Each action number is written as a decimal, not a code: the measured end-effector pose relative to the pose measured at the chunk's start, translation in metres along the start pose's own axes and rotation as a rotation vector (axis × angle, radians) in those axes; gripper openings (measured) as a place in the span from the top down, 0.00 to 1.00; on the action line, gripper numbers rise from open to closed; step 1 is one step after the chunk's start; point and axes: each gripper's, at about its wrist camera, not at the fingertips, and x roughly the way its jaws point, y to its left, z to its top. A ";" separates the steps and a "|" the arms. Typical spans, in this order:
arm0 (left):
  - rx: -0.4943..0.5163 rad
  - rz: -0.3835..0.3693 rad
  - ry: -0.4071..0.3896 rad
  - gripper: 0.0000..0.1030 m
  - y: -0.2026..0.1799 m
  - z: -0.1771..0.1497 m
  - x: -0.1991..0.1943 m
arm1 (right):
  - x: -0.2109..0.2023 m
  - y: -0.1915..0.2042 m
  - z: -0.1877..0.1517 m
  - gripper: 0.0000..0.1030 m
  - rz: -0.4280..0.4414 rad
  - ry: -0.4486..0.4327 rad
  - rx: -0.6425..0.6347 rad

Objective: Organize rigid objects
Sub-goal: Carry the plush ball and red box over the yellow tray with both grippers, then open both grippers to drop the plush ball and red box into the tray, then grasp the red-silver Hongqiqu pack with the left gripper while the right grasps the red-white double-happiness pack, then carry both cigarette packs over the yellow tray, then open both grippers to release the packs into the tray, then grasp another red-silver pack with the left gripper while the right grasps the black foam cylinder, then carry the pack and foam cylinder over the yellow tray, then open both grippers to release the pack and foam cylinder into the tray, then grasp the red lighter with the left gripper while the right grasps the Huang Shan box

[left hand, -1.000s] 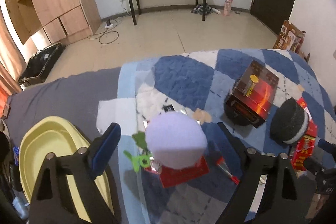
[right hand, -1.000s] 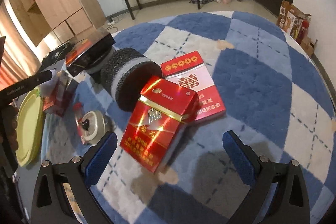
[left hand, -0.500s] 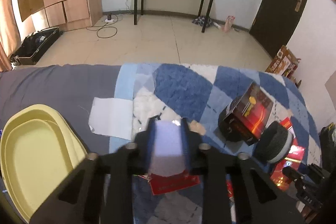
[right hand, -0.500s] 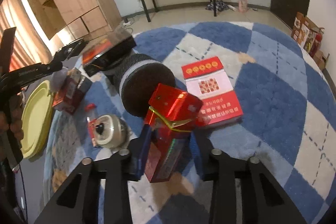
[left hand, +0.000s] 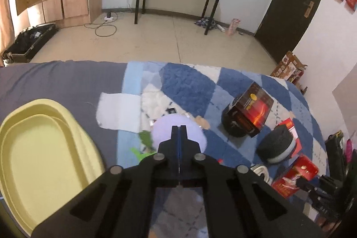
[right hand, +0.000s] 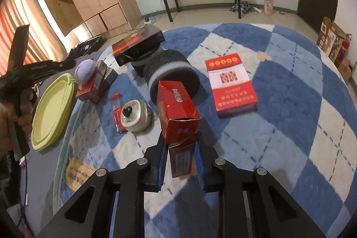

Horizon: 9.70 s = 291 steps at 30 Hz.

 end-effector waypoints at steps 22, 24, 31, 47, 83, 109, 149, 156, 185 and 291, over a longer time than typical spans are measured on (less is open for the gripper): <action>-0.021 0.129 -0.014 0.06 -0.011 0.003 0.028 | 0.001 -0.008 -0.010 0.78 0.027 -0.018 0.016; -0.038 0.112 -0.002 0.14 -0.009 -0.001 0.032 | 0.003 -0.012 -0.010 0.78 0.047 -0.031 0.033; -0.009 0.083 -0.007 0.50 -0.014 -0.007 0.038 | 0.024 -0.016 -0.006 0.78 0.106 -0.019 0.053; -0.136 0.024 -0.157 0.53 0.062 0.017 -0.059 | -0.008 0.049 0.010 0.80 0.195 -0.084 -0.134; -0.375 0.272 -0.024 0.00 0.254 -0.033 -0.033 | 0.155 0.373 0.042 0.00 0.525 0.167 -0.280; -0.055 0.139 0.177 0.00 -0.012 -0.014 0.071 | 0.092 0.030 0.041 0.01 -0.136 -0.015 0.004; -0.358 0.221 0.161 0.43 0.231 -0.111 -0.057 | 0.177 0.420 0.068 0.45 0.333 0.149 -0.600; -0.338 0.216 0.167 0.43 0.231 -0.106 -0.042 | 0.240 0.440 0.083 0.45 0.251 0.232 -0.668; 0.091 -0.023 0.125 0.00 0.019 -0.012 -0.034 | 0.042 0.073 0.034 0.00 -0.045 -0.099 -0.045; 0.843 -0.331 0.154 0.12 -0.124 -0.095 0.089 | 0.146 0.121 0.154 0.00 0.098 -0.026 -0.423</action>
